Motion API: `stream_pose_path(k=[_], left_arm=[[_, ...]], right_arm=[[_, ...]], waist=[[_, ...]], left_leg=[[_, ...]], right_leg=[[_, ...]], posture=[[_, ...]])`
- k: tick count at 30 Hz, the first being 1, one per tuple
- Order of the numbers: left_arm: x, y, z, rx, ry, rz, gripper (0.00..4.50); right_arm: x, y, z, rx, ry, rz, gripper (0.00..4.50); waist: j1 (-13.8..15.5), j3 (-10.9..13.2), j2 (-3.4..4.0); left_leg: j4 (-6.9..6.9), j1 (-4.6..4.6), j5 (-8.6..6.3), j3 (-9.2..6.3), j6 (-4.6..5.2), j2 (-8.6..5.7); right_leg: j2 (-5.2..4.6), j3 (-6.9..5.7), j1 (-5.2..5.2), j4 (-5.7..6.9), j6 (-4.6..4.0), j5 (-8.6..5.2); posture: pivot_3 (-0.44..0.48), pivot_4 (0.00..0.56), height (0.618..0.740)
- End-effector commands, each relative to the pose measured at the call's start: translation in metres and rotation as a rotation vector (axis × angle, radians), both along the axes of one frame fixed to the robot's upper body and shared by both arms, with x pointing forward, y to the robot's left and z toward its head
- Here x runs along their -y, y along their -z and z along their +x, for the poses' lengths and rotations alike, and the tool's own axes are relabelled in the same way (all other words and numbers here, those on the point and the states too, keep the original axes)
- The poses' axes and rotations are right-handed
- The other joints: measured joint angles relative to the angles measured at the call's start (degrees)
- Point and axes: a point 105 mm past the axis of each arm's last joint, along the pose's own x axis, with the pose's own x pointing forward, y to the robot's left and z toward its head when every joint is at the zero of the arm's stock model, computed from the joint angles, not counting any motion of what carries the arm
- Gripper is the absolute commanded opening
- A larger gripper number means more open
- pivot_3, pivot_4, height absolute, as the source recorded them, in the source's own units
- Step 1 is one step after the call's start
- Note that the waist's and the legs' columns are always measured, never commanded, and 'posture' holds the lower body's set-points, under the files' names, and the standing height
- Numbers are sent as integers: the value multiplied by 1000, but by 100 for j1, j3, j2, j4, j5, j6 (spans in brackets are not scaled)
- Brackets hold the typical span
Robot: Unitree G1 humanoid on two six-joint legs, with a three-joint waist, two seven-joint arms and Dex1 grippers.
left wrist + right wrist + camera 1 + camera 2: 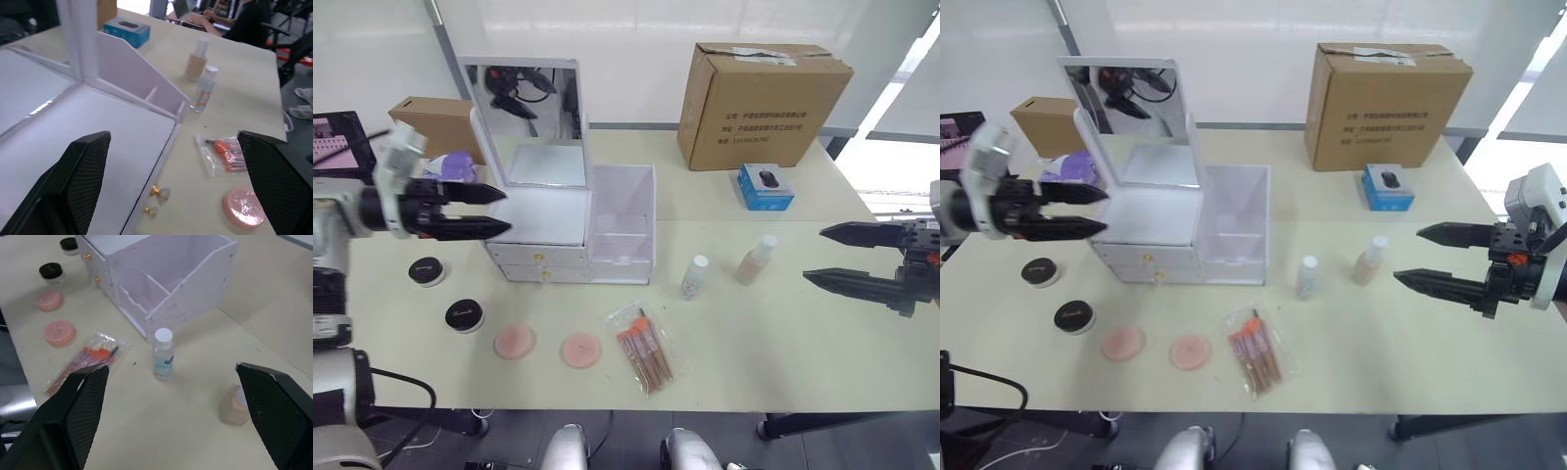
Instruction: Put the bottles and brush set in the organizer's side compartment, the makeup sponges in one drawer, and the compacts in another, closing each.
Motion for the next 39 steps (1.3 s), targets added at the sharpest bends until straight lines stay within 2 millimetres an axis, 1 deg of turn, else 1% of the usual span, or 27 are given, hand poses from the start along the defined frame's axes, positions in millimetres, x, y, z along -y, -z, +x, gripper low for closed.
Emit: stream_pose_path(k=[1,2,3,6,8,11,13,15,18,20,22,24,27,30,33,36,39], left_arm=[[43,-12,1,55,124,55,4462],[52,-11,1,67,159,64,4462],[63,-15,-1,71,200,42,4462],[95,-23,-4,96,310,-2,4462],[112,-21,-4,115,358,18,4462],[127,-14,-2,141,405,73,4462],[131,-13,1,162,403,84,4462],[138,-16,6,186,385,80,4462],[144,-18,3,197,376,65,4462],[139,-25,-3,198,381,38,4462],[129,-31,-7,204,373,26,4462],[109,-37,-10,220,350,23,4462],[81,-40,-8,282,253,48,4462],[64,-46,-16,296,201,-1,4462],[54,-39,-28,263,161,-25,4462],[44,-20,-39,209,110,-18,4462],[35,-16,-43,197,25,-49,4462]], right_arm=[[6,-5,-17,64,115,10,4500],[7,-3,-20,64,140,17,4500],[8,2,-25,65,159,23,4500],[4,19,-45,83,213,67,4500],[7,31,-56,80,298,76,4500],[10,39,-64,117,406,92,4500],[9,42,-65,136,444,101,4500],[7,46,-61,155,483,119,4500],[6,52,-47,176,521,120,4500],[6,54,-36,189,526,112,4500],[4,54,-27,195,506,115,4500],[8,53,-12,208,510,117,4500],[12,50,12,241,495,136,4500],[8,52,32,244,458,143,4500],[8,57,50,249,447,140,4500],[3,64,66,236,409,149,4500],[2,73,81,209,393,140,4500]], waist=[[22,-5,-10],[21,-5,-10],[19,-5,-10],[43,-6,-12],[45,-10,-3],[11,-14,4],[-67,-18,13],[-95,-18,12],[-126,-19,15],[-142,-18,16],[-171,-18,17],[-201,-18,18],[-239,-19,20],[-214,-18,21],[-178,-18,21],[-153,-18,22],[-148,-17,19]], left_leg=[[5,-7,0,-10,0,-1],[8,-13,0,-12,0,-5],[11,-14,0,-14,0,-8],[12,-17,0,-27,1,-8],[16,-20,0,-36,1,-11],[20,-19,-1,-44,2,-14],[20,-17,-1,-58,2,-15],[18,-15,-2,-87,4,-16],[17,-15,-3,-120,6,-18],[15,-14,-6,-120,10,-29],[15,-16,-5,-120,10,-34],[7,-11,-5,-121,10,-37],[2,0,-5,-126,11,-38],[-1,7,-6,-125,12,-40],[0,1,-6,-124,13,-40],[4,-8,-6,-124,13,-44],[4,-7,-6,-123,13,-43]], right_leg=[[3,-3,2,-1,2,-1],[3,-1,2,-4,4,-1],[3,5,4,-5,4,0],[10,1,8,-8,16,-7],[13,3,12,-10,27,-14],[15,5,19,-12,29,-15],[24,12,19,-15,28,-14],[48,24,18,-15,26,-13],[88,67,16,-15,24,-13],[91,91,10,-11,24,-13],[94,105,5,-7,24,-14],[95,112,4,-7,23,-14],[104,122,3,-4,21,-15],[105,129,3,-2,19,-15],[105,129,4,-3,19,-16],[104,133,3,-3,19,-16],[107,137,2,-2,18,-15]], posture=[[0,150,738],[0,150,738],[0,150,738],[0,150,738],[0,150,738],[0,150,738],[0,150,738],[0,150,738],[0,150,738],[0,150,738],[0,150,738],[0,150,738],[0,150,738],[0,150,738],[0,150,738],[0,150,738],[0,150,738]])
